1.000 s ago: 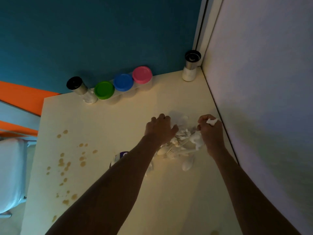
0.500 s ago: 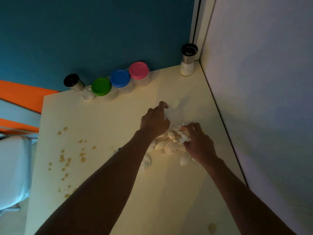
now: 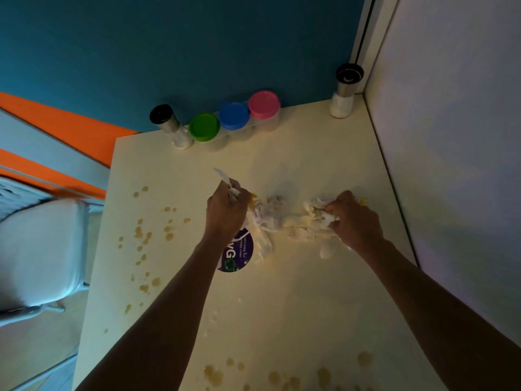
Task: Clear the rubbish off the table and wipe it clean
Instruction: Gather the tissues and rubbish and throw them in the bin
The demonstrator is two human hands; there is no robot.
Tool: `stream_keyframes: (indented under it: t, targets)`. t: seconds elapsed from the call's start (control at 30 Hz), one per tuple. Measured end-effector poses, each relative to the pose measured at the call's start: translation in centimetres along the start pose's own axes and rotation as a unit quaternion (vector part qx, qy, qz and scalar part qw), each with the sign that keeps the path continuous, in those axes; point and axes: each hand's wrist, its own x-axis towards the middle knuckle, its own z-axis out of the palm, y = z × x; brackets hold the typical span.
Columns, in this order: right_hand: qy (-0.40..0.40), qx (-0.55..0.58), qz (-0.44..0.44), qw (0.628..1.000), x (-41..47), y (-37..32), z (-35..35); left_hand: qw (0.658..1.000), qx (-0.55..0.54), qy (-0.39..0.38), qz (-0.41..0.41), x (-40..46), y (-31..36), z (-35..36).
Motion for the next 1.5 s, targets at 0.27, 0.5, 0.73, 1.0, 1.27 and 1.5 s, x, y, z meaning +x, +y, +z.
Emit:
stream_keyframes:
  t: [0.27,0.5,0.73,1.0,1.27,1.5]
  targets:
    - [0.008,0.040,0.010,0.999,-0.1,-0.1,-1.3,0.994,-0.103,0.034,-0.028,-1.6,-2.4,-1.9]
    - [-0.075,0.089,0.029,0.993,-0.5,-2.0,-1.4,0.988,0.149,-0.032,-0.016,-3.0,-5.3,-1.5]
    - [-0.115,0.072,0.021,0.991,-0.2,-3.5,0.3,0.975,0.221,-0.032,0.026,-2.0,-4.4,0.5]
    - [-0.115,0.031,-0.006,0.993,-0.1,-4.4,2.2,0.967,0.222,-0.111,-0.052,1.3,-4.1,3.1]
    - [-0.075,0.048,-0.017,0.996,-0.5,-4.0,2.5,0.980,0.187,-0.042,-0.052,2.2,-5.5,3.3]
    - [-0.037,0.117,0.014,0.992,-0.4,-3.5,2.0,0.993,0.044,0.001,-0.109,2.1,-5.6,1.6]
